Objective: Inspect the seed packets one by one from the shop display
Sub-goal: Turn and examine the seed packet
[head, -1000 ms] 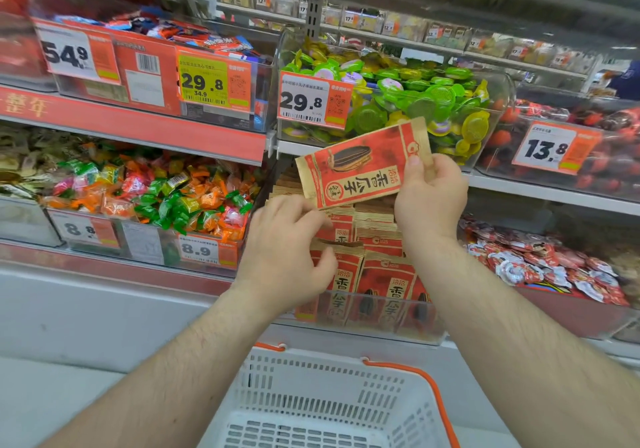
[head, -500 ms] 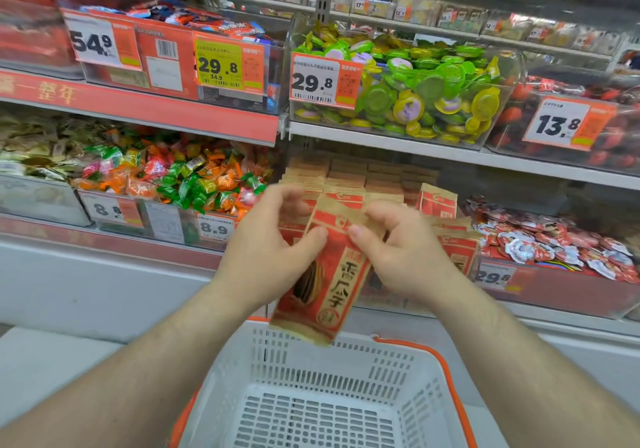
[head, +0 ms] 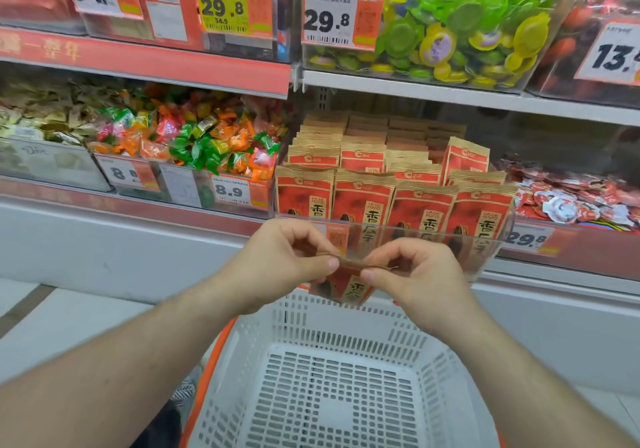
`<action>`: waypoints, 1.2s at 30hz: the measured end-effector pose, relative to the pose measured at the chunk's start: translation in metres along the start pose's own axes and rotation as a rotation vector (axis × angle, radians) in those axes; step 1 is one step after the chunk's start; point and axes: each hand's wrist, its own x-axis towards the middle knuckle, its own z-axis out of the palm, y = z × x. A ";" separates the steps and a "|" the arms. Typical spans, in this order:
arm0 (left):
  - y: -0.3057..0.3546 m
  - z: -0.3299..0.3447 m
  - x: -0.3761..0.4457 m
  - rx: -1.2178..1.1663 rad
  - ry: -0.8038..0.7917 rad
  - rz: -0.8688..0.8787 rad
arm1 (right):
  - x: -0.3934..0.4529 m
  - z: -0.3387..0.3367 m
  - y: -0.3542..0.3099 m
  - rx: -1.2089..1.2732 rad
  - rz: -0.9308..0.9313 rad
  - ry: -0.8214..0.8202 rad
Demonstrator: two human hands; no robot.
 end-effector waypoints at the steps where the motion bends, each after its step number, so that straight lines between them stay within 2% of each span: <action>1: -0.001 0.000 -0.001 0.018 -0.002 0.010 | -0.001 0.000 0.001 0.012 -0.011 -0.001; 7: -0.003 -0.001 -0.004 0.060 -0.008 0.063 | -0.002 0.000 0.005 0.054 -0.103 0.003; 20: -0.003 -0.003 -0.009 0.050 0.009 0.115 | -0.005 0.001 0.005 0.032 -0.146 0.038; 27: -0.007 -0.004 -0.008 0.036 0.024 0.014 | -0.005 0.002 0.000 0.040 -0.059 0.106; 30: -0.006 -0.001 -0.008 -0.006 0.066 -0.022 | -0.004 0.002 -0.002 0.102 -0.030 0.051; 34: -0.005 -0.002 -0.007 -0.161 0.125 -0.049 | -0.005 0.001 0.005 0.066 0.067 -0.168; 36: -0.005 -0.004 -0.006 -0.174 0.097 -0.080 | -0.005 0.002 0.008 0.062 0.076 -0.190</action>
